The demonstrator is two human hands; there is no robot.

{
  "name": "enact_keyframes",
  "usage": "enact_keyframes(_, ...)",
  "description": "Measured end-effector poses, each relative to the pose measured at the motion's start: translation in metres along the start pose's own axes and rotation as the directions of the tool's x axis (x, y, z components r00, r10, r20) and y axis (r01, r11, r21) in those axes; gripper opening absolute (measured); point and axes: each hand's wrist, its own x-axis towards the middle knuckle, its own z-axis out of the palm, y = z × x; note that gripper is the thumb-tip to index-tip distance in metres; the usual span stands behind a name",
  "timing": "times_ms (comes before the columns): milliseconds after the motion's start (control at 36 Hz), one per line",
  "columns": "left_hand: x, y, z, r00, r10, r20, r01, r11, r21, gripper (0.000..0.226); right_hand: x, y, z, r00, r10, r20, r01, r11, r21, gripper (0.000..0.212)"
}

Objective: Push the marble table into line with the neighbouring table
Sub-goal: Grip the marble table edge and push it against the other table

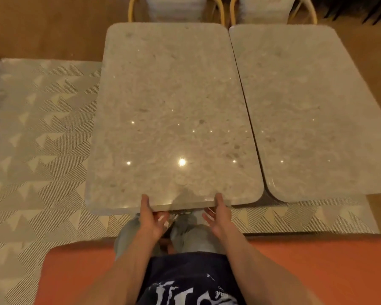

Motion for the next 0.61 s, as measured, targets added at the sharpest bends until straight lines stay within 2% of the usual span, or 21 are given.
enact_keyframes(56, 0.001, 0.011, 0.004, 1.0, 0.015, 0.016, -0.012, 0.98, -0.196, 0.044, 0.01, -0.019, -0.01, 0.999, 0.012, 0.048, -0.022, 0.978, 0.209, 0.054)
enact_keyframes(139, 0.001, 0.009, -0.001, 1.0, -0.01, -0.001, 0.009, 0.962, -0.272, 0.049, 0.018, -0.033, -0.026, 0.983, 0.076, 0.17, -0.131, 0.929, 0.345, 0.058)
enact_keyframes(194, 0.001, 0.005, -0.006, 1.0, -0.013, 0.001, 0.013, 0.96, -0.28, 0.045, 0.019, -0.031, -0.031, 0.972, 0.094, 0.214, -0.167, 0.919, 0.357, 0.058)
enact_keyframes(361, 0.001, 0.003, -0.009, 0.998, 0.051, 0.038, -0.039, 0.961, -0.273, 0.049, 0.017, -0.034, -0.034, 0.976, 0.061, 0.209, -0.132, 0.928, 0.349, 0.054)
enact_keyframes(472, 0.001, -0.004, -0.011, 0.997, 0.065, 0.046, -0.051, 0.966, -0.252, 0.032, 0.019, -0.031, -0.039, 0.97, 0.031, 0.239, -0.107, 0.945, 0.31, 0.049)
enact_keyframes(611, 0.005, -0.004, -0.009, 0.996, 0.081, 0.031, -0.075, 0.981, -0.179, 0.039, 0.018, -0.029, -0.045, 0.962, -0.006, 0.272, -0.081, 0.948, 0.307, 0.044)
